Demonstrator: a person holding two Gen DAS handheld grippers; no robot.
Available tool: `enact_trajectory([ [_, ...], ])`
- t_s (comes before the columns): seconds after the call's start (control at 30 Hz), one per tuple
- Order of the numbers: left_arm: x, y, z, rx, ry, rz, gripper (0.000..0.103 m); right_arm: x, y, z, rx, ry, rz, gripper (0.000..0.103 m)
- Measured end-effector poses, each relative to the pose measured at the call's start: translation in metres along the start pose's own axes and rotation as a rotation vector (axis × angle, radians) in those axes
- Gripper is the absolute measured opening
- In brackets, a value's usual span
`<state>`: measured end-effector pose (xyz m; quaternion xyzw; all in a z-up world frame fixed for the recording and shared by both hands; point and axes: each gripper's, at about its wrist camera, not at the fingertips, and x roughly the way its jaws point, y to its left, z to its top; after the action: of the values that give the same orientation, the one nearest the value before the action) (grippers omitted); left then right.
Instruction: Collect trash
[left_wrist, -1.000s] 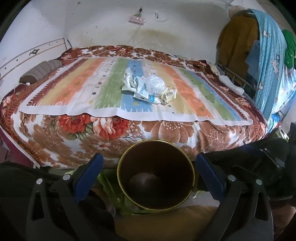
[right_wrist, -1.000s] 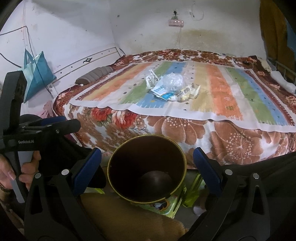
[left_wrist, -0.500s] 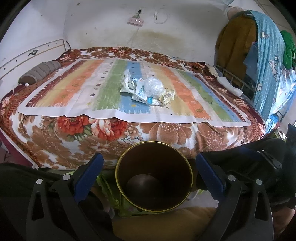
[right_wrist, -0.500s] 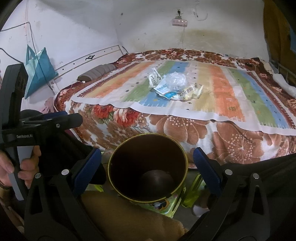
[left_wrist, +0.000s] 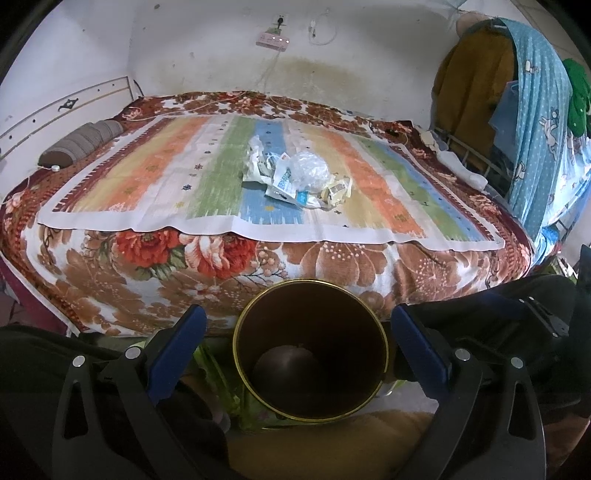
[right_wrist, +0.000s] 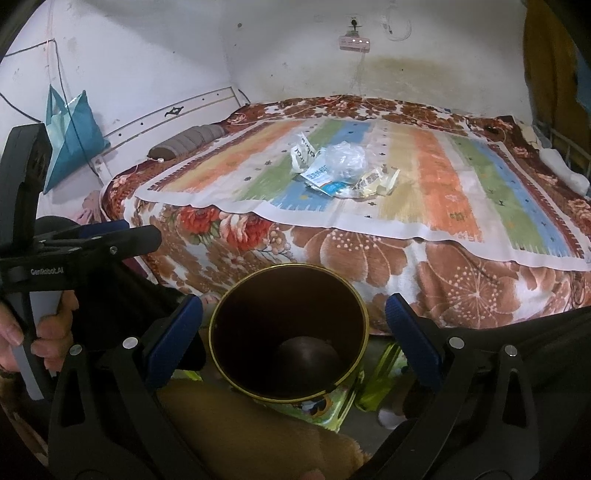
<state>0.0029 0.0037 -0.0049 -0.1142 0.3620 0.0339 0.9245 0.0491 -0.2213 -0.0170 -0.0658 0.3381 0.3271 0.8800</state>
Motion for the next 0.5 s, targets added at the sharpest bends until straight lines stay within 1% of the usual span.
enact_trajectory([
  [0.17, 0.002, -0.0023, 0.0009, 0.007, 0.006, 0.017, 0.097, 0.0006, -0.0014, -0.0021, 0.006, -0.003, 0.004, 0.094],
  [0.33, 0.0034, -0.004, 0.0012, -0.004, 0.016, 0.012, 0.097, 0.0029, -0.0018, -0.0004, 0.012, 0.009, -0.001, 0.094],
  [0.4, 0.0051, -0.0018, 0.0026, -0.023, 0.028, -0.011, 0.097, 0.0028, -0.0017, -0.0004, 0.008, 0.009, 0.005, 0.094],
  [0.5, 0.009, -0.0021, 0.0041, -0.04, 0.041, -0.003, 0.097, 0.0054, -0.003, 0.001, 0.015, 0.015, 0.018, 0.094],
])
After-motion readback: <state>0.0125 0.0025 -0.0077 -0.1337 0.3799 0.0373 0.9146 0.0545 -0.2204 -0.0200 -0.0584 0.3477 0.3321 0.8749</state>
